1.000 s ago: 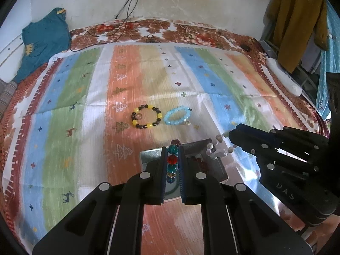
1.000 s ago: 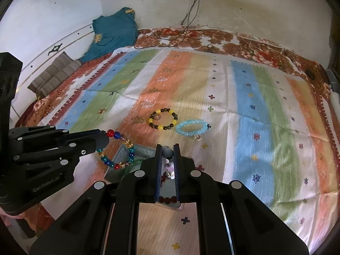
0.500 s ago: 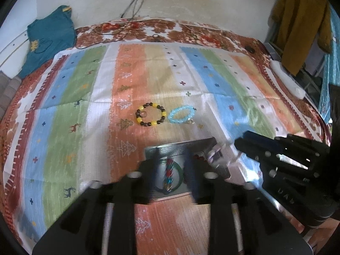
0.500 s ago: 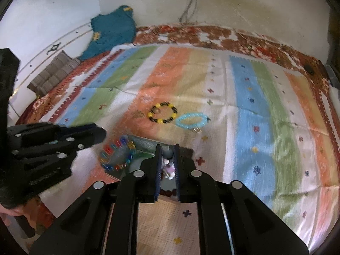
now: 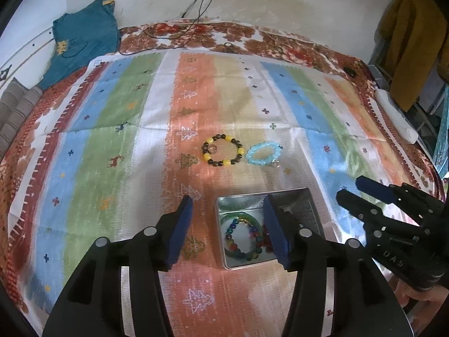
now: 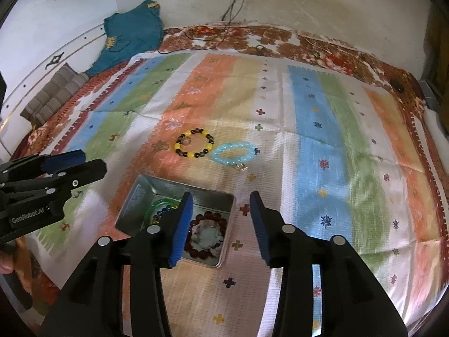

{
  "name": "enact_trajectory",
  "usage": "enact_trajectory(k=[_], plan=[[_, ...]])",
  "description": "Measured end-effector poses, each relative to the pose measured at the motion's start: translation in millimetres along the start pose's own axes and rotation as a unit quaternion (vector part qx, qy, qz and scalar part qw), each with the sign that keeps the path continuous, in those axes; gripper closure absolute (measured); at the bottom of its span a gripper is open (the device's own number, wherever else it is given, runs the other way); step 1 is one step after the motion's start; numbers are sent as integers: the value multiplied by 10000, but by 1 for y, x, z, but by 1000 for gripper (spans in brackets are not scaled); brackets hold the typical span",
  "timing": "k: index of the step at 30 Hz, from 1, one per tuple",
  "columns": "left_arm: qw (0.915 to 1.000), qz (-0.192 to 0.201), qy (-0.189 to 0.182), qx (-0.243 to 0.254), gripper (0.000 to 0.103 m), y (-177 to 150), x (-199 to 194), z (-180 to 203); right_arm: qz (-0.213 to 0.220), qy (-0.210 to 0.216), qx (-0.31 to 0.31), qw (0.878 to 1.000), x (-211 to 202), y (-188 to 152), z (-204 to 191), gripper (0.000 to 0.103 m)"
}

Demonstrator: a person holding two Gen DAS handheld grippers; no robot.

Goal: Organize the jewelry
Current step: 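Move both open tools toward the yellow-black and light blue bracelets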

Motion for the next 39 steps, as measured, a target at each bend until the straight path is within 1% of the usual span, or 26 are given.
enact_trajectory(k=[4, 7, 12, 17, 21, 29, 33, 39], plan=[[9999, -70, 92, -51, 47, -2, 6, -7, 13, -97, -8, 10000, 3, 2, 3, 53], [9998, -111, 136, -110, 44, -3, 9, -13, 10, -135, -18, 9999, 6, 3, 4, 51], [9995, -174, 199, -151, 37, -1, 16, -19, -40, -187, 11, 9998, 14, 7, 5, 46], [9993, -252, 228, -163, 33, 2, 26, -24, -109, -224, 54, 9997, 24, 12, 7, 41], [9991, -306, 258, -150, 31, 5, 32, -27, -156, -327, 58, 9993, 33, 16, 11, 37], [9982, -463, 372, -69, 28, 8, 46, -36, -160, -457, 55, 9988, 45, 24, 19, 32], [9976, -534, 445, -69, 28, 9, 51, -46, 12, -565, 99, 9984, 44, 35, 25, 28], [9974, -482, 486, -226, 28, 11, 57, -58, -27, -472, 159, 9988, 55, 43, 21, 27]])
Point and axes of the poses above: each gripper's, at about its wrist camera, not at the fingertips, and x roughly the way its jaws point, z to its right, y to its top, the point moved 10 cm from there along x, roughly the way its jaws point, and after that the axes turned 15 degrees about -y, right-handed, at the moved point
